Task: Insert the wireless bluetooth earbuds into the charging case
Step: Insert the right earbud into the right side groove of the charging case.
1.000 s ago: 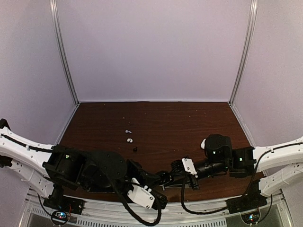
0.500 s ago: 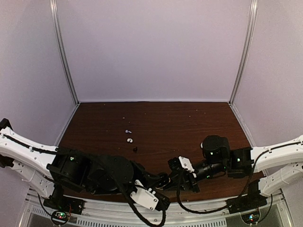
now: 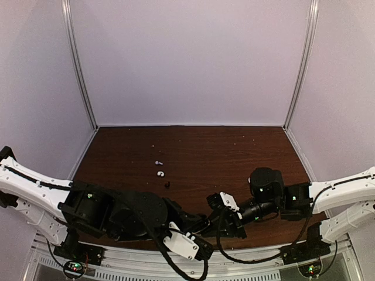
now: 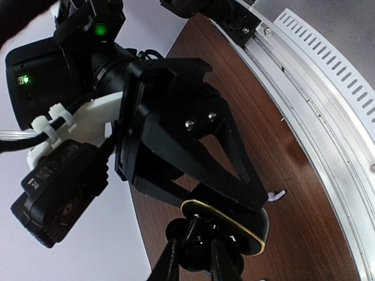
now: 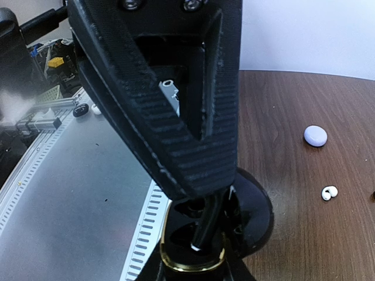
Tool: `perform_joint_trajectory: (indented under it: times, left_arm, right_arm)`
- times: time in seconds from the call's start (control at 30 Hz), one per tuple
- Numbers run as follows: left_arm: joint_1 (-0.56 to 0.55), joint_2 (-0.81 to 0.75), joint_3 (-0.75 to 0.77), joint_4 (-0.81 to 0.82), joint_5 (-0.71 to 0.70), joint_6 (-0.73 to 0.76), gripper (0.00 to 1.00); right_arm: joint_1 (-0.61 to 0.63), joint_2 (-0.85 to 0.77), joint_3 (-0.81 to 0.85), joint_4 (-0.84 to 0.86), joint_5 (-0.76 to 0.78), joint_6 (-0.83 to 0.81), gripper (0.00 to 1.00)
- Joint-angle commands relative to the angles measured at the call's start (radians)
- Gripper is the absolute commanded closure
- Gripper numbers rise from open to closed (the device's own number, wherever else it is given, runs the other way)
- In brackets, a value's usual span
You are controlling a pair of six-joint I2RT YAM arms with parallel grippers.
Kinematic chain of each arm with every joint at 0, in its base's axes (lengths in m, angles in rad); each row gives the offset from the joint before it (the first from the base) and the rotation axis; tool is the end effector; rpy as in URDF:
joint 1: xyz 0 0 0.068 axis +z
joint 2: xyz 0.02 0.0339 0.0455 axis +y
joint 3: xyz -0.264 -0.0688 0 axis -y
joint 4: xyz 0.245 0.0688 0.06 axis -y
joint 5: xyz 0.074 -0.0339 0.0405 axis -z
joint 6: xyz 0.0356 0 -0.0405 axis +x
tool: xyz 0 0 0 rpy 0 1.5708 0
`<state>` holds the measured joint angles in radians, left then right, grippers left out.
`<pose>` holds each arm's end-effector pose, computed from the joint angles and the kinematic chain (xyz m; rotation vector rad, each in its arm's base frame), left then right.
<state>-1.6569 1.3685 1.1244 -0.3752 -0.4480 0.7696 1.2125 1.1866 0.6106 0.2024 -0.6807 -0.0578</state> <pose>-0.0109 -0.3058 0.3095 1.8873 0.9691 -0.0324 0.0680 0.2456 0.2380 -1.6328 1.3715 1.3867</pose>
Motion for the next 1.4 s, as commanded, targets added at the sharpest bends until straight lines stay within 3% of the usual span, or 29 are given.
perform_joint_trajectory:
  times: [0.0,0.43,0.8,1.37]
  left_arm:
    - [0.000,0.019,0.028,-0.008,-0.031,0.007,0.89]
    - [-0.001,0.039,0.025,-0.036,-0.051,0.009,0.88]
    - [0.000,0.055,0.053,-0.059,0.021,0.014,0.85]
    - [-0.010,0.106,0.138,-0.128,0.108,-0.040,0.81]
  right_arm:
    - [0.008,0.004,-0.001,0.048,-0.026,0.015,1.00]
    - [0.019,0.026,0.010,0.057,-0.023,0.050,1.00]
    - [0.019,0.038,0.033,0.090,-0.028,0.120,1.00]
    - [0.019,0.021,0.059,0.117,-0.049,0.089,1.00]
